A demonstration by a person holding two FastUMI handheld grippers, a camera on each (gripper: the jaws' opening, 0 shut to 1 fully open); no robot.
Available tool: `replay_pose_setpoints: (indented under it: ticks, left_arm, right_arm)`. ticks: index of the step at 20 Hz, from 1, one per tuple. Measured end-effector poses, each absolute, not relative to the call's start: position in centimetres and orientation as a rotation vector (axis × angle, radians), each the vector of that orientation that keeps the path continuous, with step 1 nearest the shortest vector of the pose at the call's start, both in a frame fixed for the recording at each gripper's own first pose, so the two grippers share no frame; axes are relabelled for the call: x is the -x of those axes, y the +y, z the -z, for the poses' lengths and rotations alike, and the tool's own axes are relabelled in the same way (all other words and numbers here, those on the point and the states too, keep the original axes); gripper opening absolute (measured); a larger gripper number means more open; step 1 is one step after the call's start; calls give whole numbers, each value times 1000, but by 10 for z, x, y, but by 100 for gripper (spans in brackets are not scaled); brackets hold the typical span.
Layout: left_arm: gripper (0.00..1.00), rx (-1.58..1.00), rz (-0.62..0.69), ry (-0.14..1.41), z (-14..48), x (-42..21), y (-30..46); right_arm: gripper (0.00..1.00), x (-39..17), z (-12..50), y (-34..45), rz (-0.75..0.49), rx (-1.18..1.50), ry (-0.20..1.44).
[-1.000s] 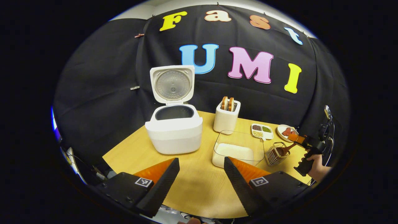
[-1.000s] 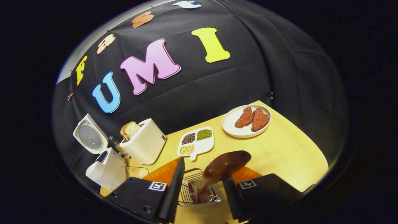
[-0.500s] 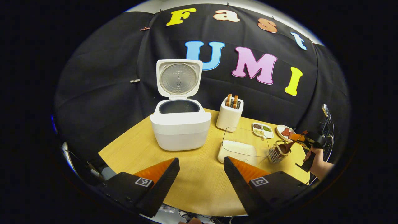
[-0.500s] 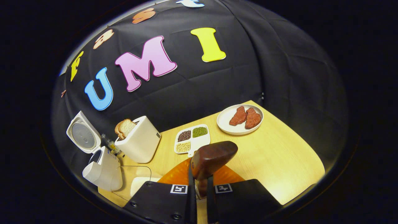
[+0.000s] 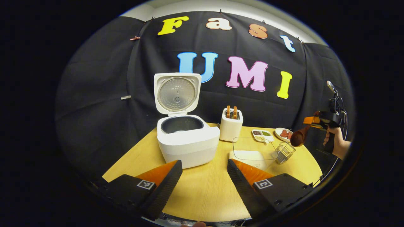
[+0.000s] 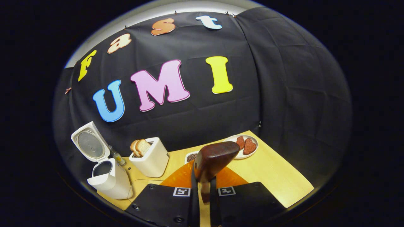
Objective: Close the left gripper, press the button to open the rice cooker; take a wooden spoon from the chopstick holder with the right hand, scoop a spoonful of rice and pour it into the rice cooker, then put the wooden spoon back into the chopstick holder.
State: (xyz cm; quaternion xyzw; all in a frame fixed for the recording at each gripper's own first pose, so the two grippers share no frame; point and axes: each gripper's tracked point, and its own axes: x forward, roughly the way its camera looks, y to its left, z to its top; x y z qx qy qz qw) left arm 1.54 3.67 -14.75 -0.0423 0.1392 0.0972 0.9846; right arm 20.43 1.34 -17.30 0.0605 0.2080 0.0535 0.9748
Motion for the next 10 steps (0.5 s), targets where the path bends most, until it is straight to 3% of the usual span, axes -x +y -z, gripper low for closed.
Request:
replay_pose_setpoints:
  ticks: [10]
  left_arm:
    - [99, 170, -186, 314, 177, 16, 79]
  right_arm:
    - [17, -182, 170, 124, -226, -86, 405]
